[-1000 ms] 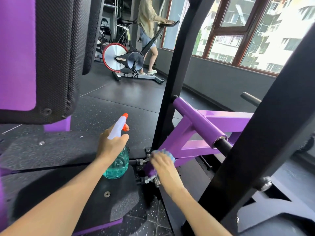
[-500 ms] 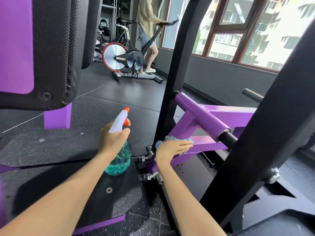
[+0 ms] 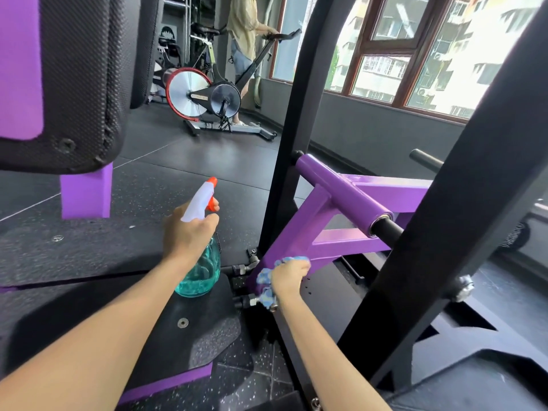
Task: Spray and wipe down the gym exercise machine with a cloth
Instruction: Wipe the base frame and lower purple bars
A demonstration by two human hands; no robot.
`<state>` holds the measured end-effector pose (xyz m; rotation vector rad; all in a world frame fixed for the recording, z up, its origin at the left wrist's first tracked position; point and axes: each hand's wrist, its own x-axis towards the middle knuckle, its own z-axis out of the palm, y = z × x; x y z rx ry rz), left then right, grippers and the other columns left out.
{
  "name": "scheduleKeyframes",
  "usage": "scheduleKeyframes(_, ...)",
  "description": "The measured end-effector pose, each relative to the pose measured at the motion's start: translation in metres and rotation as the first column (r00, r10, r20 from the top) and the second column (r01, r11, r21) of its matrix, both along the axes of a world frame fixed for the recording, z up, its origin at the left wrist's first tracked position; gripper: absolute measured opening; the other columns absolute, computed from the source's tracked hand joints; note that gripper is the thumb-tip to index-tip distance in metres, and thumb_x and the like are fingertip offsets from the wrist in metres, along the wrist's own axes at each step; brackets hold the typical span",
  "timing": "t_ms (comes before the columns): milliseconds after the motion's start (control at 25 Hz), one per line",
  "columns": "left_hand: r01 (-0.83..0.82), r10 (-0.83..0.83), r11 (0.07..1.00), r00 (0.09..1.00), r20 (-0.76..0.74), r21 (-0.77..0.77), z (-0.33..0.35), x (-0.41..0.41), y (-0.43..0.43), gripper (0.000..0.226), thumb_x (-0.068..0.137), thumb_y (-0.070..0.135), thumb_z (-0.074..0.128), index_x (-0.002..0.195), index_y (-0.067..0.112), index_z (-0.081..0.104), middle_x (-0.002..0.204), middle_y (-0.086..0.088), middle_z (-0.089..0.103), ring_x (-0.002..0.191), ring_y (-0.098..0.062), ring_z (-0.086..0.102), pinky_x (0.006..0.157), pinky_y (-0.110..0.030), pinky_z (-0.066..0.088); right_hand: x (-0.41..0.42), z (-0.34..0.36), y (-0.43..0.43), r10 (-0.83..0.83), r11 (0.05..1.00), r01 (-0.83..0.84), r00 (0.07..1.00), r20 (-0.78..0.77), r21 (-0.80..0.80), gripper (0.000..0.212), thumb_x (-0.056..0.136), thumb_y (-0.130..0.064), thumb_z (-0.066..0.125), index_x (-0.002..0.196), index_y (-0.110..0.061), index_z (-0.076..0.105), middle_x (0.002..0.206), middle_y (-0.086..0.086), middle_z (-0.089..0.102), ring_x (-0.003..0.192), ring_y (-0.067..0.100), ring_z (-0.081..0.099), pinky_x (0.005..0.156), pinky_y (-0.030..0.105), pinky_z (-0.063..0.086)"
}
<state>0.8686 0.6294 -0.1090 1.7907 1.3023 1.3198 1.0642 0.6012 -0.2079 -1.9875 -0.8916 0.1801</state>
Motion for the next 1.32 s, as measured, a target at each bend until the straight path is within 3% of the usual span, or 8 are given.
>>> scheduleKeyframes(80,0.014,-0.013,1.000,1.000,-0.006,0.019,-0.003,0.001,0.000,0.048,0.071,0.029,0.038,0.115,0.048,0.040,0.096,0.013,0.062,0.083,-0.022,0.055,0.079,-0.032,0.041,0.017,0.013,0.006,-0.050,0.997,0.062,0.978,0.201,-0.052,0.074,0.071,0.025,0.042,0.142,0.006,0.031,0.144,0.020,0.034,0.122,0.030,0.036,0.107,0.051,0.031)
scheduleKeyframes(160,0.008,-0.007,1.000,1.000,-0.007,0.024,-0.004,0.001,0.003,0.048,0.071,0.030,0.039,0.115,0.049,0.039,0.096,0.012,0.062,0.085,-0.023,0.055,0.081,-0.034,0.042,0.043,0.028,0.006,-0.012,0.999,0.021,0.962,0.273,-0.029,0.075,0.070,0.026,0.045,0.141,0.005,0.030,0.145,0.020,0.034,0.134,0.034,0.027,0.114,0.046,0.018)
scheduleKeyframes(440,-0.038,0.039,0.999,0.999,-0.022,0.031,-0.003,0.001,0.003,0.041,0.072,0.031,0.038,0.111,0.041,0.044,0.092,0.010,0.063,0.085,-0.031,0.056,0.084,-0.040,0.046,0.053,0.021,-0.017,0.073,0.990,-0.109,0.936,0.345,0.086,0.059,0.068,0.027,0.037,0.120,0.001,0.050,0.127,0.014,0.049,0.123,0.030,0.037,0.109,0.040,0.030)
scheduleKeyframes(600,-0.062,0.062,0.998,0.998,-0.017,0.024,-0.004,0.002,0.004,0.047,0.069,0.029,0.039,0.112,0.048,0.042,0.095,0.007,0.064,0.088,-0.034,0.057,0.085,-0.044,0.048,0.065,0.040,-0.011,-0.183,0.967,0.195,0.979,-0.084,0.161,0.068,0.080,0.024,0.036,0.142,-0.002,0.033,0.146,0.014,0.033,0.134,0.028,0.032,0.112,0.032,0.025)
scheduleKeyframes(720,-0.071,0.072,0.997,0.997,-0.039,0.037,-0.005,0.001,0.003,0.047,0.070,0.029,0.038,0.114,0.044,0.043,0.094,0.008,0.065,0.087,-0.034,0.057,0.085,-0.043,0.048,0.010,0.023,-0.008,-0.086,0.949,0.191,0.921,-0.379,0.249,0.058,0.083,0.023,0.030,0.136,-0.001,0.027,0.140,0.011,0.032,0.128,0.025,0.036,0.106,0.030,0.029)
scheduleKeyframes(1000,-0.047,0.046,0.998,0.999,0.021,0.030,-0.004,0.002,0.000,0.055,0.070,0.027,0.040,0.121,0.048,0.047,0.096,0.012,0.063,0.087,-0.028,0.056,0.085,-0.037,0.046,0.044,0.017,-0.003,-0.208,0.935,0.307,0.880,-0.428,0.176,0.063,0.087,0.014,0.035,0.147,-0.002,0.024,0.147,0.018,0.036,0.132,0.034,0.039,0.109,0.035,0.030)
scheduleKeyframes(1200,-0.053,0.055,0.997,0.998,-0.016,0.064,-0.005,-0.001,0.004,0.057,0.076,0.023,0.044,0.129,0.047,0.046,0.098,0.013,0.063,0.085,-0.026,0.056,0.079,-0.031,0.042,-0.013,-0.003,-0.033,-0.023,0.976,-0.056,0.935,-0.355,-0.212,0.052,0.091,0.006,0.035,0.142,0.002,0.033,0.125,0.023,0.055,0.105,0.031,0.054,0.073,0.022,0.036)
scheduleKeyframes(1320,-0.045,0.046,0.997,0.999,-0.010,0.055,-0.006,-0.002,0.003,0.056,0.078,0.021,0.046,0.128,0.047,0.046,0.098,0.013,0.063,0.085,-0.026,0.055,0.078,-0.030,0.041,-0.039,0.015,-0.054,0.276,0.937,-0.302,0.948,-0.161,-0.175,0.054,0.089,0.009,0.037,0.141,-0.004,0.040,0.106,0.015,0.060,0.076,0.009,0.062,0.069,0.016,0.046)
